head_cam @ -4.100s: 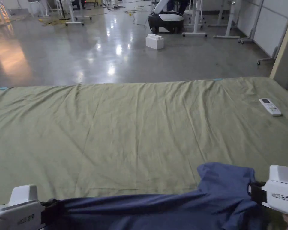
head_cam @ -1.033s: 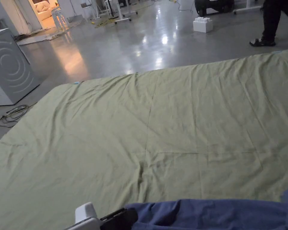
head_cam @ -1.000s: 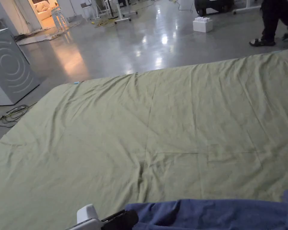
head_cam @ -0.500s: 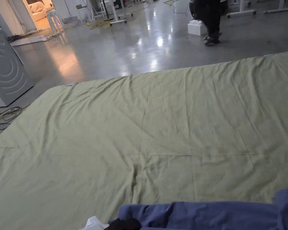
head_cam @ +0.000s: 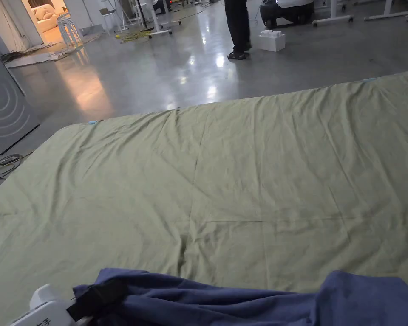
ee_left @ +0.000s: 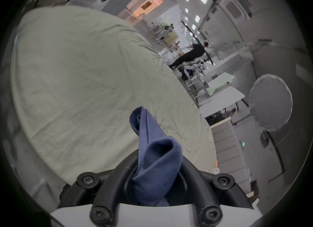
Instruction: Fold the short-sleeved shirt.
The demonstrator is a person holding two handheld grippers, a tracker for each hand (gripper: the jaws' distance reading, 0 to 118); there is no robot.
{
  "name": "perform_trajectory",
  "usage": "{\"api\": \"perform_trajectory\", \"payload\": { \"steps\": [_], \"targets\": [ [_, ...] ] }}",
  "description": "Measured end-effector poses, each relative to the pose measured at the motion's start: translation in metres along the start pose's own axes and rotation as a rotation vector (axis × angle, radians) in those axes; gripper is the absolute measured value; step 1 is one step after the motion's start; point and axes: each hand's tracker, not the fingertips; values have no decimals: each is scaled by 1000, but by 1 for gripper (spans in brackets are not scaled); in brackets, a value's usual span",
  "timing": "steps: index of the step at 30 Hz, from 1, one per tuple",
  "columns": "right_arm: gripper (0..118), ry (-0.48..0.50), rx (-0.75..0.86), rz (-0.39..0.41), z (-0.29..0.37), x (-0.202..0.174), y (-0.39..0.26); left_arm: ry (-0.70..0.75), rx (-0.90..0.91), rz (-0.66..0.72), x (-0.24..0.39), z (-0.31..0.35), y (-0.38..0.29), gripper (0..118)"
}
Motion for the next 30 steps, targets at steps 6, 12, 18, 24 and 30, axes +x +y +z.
{"api": "perform_trajectory", "payload": {
  "steps": [6,12,18,24,30],
  "targets": [
    [0,-1,-7,33,6,-6,-1,-149,-170,-260,90,-66,-84,9],
    [0,-69,-10,93,25,-5,-7,-62,-352,-478,143,-144,-185,11],
    [0,-69,-73,54,26,7,-20,-53,-333,-454,157,-136,-179,85],
    [0,-50,-85,-5,19,16,-27,-214,-130,-224,149,-73,-123,84],
    [0,-43,-91,-23,20,12,-30,-136,-351,-147,119,-135,-169,2]
  ]
}}
